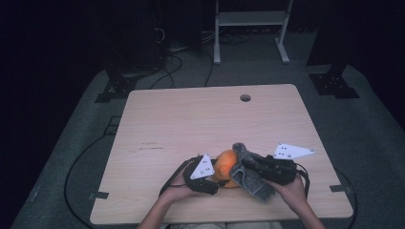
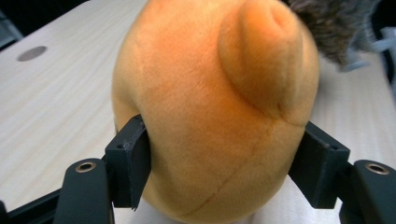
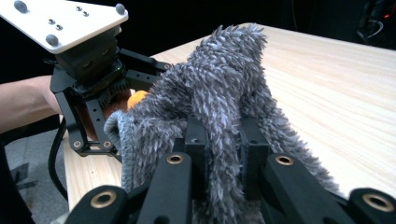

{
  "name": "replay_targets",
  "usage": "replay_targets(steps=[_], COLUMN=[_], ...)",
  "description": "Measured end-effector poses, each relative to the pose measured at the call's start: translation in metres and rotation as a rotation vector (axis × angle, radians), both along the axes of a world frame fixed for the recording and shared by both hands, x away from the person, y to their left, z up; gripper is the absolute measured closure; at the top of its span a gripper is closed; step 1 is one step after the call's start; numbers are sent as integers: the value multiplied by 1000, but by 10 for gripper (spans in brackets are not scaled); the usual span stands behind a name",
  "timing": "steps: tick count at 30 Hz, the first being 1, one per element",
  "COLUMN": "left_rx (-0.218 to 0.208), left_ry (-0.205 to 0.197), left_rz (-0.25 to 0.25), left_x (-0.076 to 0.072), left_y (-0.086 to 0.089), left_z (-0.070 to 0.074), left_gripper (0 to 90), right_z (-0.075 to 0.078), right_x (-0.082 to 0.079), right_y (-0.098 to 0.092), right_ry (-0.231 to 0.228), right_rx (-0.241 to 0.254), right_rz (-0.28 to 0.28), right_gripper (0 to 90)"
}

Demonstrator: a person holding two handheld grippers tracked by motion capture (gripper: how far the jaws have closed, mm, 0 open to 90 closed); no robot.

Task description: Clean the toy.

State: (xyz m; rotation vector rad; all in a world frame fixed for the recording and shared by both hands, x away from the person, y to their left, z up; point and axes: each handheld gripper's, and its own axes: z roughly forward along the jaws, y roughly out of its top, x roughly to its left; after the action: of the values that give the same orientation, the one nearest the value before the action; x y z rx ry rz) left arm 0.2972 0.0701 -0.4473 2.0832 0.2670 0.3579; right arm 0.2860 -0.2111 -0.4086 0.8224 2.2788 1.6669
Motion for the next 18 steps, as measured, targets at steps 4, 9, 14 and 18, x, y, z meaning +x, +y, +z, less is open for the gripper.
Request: replay_targets(steps=[4,9,14,18], left_rx=[19,30,56,74], left_ry=[2,-23,-47,-65], left_rz=[-23,-42,-48,-48], left_x=[-2,-5,-8,-10], left_y=[5,3,1,-4], left_z=[-2,-3,-3,0], left_gripper=[284,271,262,262], right_z=[1,-12,5,16], right_x=[6,13,3,-2], right_y=[-12,-27,-13,-11], right_ry=[4,65,-7,-34], right_rx=[9,-14,-62,-32], right_rz=[-39,-88,-32,-8], right_gripper=[771,774,773,773])
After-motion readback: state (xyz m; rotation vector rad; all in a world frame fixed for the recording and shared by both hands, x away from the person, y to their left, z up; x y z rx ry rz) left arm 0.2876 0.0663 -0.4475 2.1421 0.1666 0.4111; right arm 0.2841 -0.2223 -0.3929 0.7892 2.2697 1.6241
